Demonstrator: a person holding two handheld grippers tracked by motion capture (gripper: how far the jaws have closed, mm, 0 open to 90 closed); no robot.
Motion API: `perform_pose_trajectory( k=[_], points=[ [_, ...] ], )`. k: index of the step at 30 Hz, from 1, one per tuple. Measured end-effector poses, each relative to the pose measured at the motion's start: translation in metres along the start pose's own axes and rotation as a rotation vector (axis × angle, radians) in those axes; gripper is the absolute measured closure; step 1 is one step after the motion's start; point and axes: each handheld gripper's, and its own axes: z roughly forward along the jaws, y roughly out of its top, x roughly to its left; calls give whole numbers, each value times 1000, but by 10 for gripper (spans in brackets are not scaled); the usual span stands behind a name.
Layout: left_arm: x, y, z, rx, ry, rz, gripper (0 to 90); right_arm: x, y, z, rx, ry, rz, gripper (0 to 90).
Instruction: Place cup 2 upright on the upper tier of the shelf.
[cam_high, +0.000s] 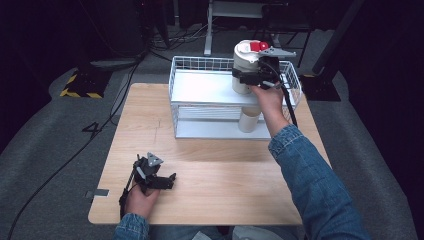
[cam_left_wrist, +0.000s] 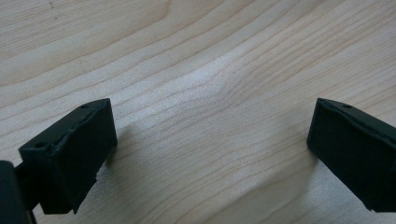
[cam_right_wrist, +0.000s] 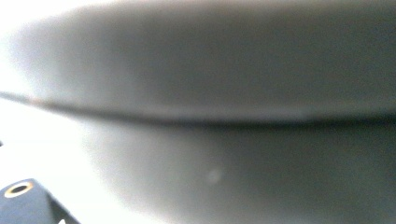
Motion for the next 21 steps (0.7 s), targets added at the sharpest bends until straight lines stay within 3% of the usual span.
perform_pose_trajectory(
  k=[3,9,18,21],
  points=[
    [0,0,0,0,0,0,19,1,1,-1,-13,-16,-17,50],
    [0,0,0,0,0,-1,19,1,2,-3,-7,2,-21,0],
    [0,0,0,0,0,0,19,0,4,-25,-34,14,-27,0],
    [0,0,0,0,0,0,19,1,6,-38,-34,23,-50,0]
  ],
)
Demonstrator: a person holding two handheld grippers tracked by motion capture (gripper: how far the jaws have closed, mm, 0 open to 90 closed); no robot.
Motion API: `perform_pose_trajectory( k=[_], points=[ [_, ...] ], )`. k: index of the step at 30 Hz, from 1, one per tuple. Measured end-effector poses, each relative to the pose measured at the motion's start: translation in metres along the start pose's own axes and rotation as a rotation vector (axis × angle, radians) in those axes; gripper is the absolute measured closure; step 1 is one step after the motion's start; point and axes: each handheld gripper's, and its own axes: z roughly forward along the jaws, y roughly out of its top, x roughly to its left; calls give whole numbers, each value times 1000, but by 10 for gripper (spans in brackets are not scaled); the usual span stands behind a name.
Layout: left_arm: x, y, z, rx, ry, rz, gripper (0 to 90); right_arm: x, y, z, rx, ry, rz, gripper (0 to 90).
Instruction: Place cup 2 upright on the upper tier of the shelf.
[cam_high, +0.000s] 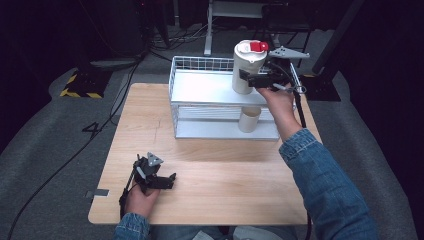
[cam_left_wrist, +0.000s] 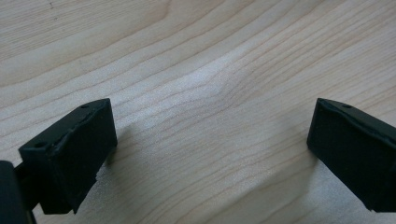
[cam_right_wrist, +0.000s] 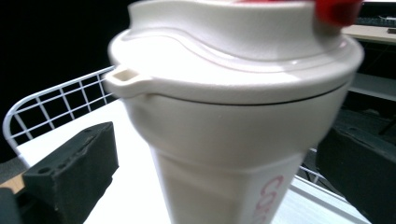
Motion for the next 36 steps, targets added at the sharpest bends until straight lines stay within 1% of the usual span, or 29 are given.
perform_pose_trajectory(
  k=[2,4,6,7,9,11,12,13,14,17,19,21,22,23,24,25,26,27,28,29,31,35,36],
  points=[
    [0,0,0,0,0,0,19,0,1,-3,4,3,-5,0],
    [0,0,0,-1,2,0,20,0,2,-10,3,8,-13,0],
    [0,-1,-1,2,2,1,23,-1,2,-21,0,17,-16,0],
    [0,-1,-1,2,2,1,23,-1,2,-21,0,17,-16,0],
    [0,-1,-1,-2,4,3,23,-1,2,-28,1,23,-20,0],
    [-1,-1,-1,-2,4,1,23,-1,2,-40,-6,34,-25,0],
    [-1,-1,-1,-2,4,1,23,-1,2,-40,-6,34,-25,0],
    [-1,-1,-1,-2,4,2,23,-1,1,-47,-7,43,-26,0],
    [-1,-1,-1,-2,4,2,23,0,0,-50,-6,43,-27,0],
    [-1,-1,-1,-1,4,2,23,0,-3,-60,3,52,-35,0],
    [-1,-1,-1,-1,4,2,23,0,-4,-63,6,57,-34,0],
    [-1,-1,-1,-1,4,1,23,1,-7,-73,7,69,-41,0],
    [-1,-1,-1,-1,4,1,23,1,-7,-73,7,69,-41,0],
    [-1,-1,-1,-1,4,1,23,1,-9,-80,6,73,-46,0],
    [-1,-1,-1,-1,4,1,23,1,-9,-80,6,73,-46,0],
    [-1,-1,-1,-1,5,1,23,1,-11,-87,6,77,-50,0],
    [-1,-1,-1,-1,5,1,23,1,-11,-87,6,77,-50,0],
    [-1,-1,-1,-1,4,1,23,1,-13,-94,8,81,-48,0],
    [-1,-1,-1,-1,4,1,23,1,-13,-94,8,81,-48,0],
    [-1,-1,-1,-1,5,1,23,0,-16,-100,6,86,-57,0],
    [-1,-1,-1,-1,4,1,23,1,-19,-106,5,92,-56,0],
    [-1,-1,-1,-1,4,1,23,1,-28,-116,14,102,-69,0],
    [-1,-1,-1,-1,4,1,23,1,-28,-116,14,102,-69,0]
  ],
)
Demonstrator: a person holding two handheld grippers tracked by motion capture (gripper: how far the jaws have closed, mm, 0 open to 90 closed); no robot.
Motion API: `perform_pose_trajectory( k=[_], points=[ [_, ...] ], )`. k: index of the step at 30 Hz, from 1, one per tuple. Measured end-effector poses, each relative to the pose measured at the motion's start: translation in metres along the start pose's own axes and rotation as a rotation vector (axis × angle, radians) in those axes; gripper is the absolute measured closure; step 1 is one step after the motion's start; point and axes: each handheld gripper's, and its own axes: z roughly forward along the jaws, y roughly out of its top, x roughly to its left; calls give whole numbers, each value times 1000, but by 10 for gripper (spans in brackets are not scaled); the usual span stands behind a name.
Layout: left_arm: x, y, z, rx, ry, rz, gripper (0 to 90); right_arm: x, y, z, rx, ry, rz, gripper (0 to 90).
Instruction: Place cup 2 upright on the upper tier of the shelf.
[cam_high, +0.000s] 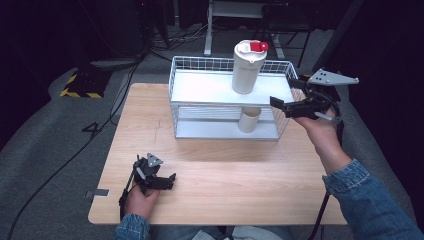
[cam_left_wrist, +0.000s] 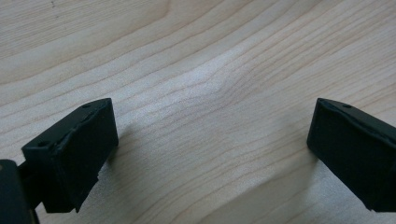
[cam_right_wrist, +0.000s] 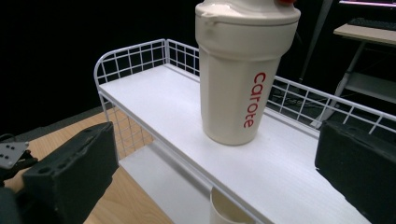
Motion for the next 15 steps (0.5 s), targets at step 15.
perform_pose_trajectory(
  k=[15],
  points=[
    [0,1,1,0,-1,-1,23,2,-46,-34,73,42,24,0]
  ],
)
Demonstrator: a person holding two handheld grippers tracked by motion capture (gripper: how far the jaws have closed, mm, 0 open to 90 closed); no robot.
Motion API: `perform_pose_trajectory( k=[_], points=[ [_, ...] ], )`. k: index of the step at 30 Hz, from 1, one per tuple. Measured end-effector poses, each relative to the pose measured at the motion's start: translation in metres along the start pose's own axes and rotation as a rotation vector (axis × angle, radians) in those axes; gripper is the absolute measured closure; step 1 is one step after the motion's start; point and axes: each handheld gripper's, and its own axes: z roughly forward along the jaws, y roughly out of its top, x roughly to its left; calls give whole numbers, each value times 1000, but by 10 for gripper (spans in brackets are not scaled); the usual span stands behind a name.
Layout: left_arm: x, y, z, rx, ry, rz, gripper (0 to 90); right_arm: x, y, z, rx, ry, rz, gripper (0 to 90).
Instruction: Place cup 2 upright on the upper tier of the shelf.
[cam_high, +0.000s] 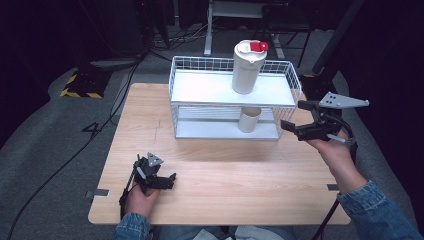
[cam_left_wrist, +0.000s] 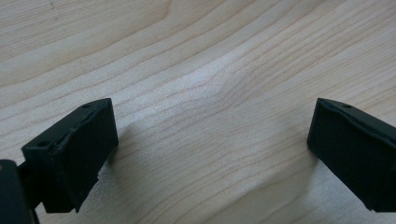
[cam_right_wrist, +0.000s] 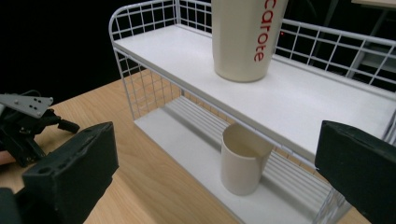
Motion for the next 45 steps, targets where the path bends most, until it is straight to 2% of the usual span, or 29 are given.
perform_pose_trajectory(
  k=[11,19,27,34,45],
  points=[
    [0,0,0,1,0,2,23,-1,-33,-5,69,-12,9,0],
    [0,0,0,0,-1,3,23,-3,-68,-1,137,-15,39,0],
    [0,0,0,0,-1,2,23,-1,-92,5,203,-19,40,0],
    [0,0,0,1,-1,3,23,2,-117,10,269,-45,29,0],
    [0,0,0,1,-1,2,23,6,-151,18,313,-50,52,0]
  ],
)
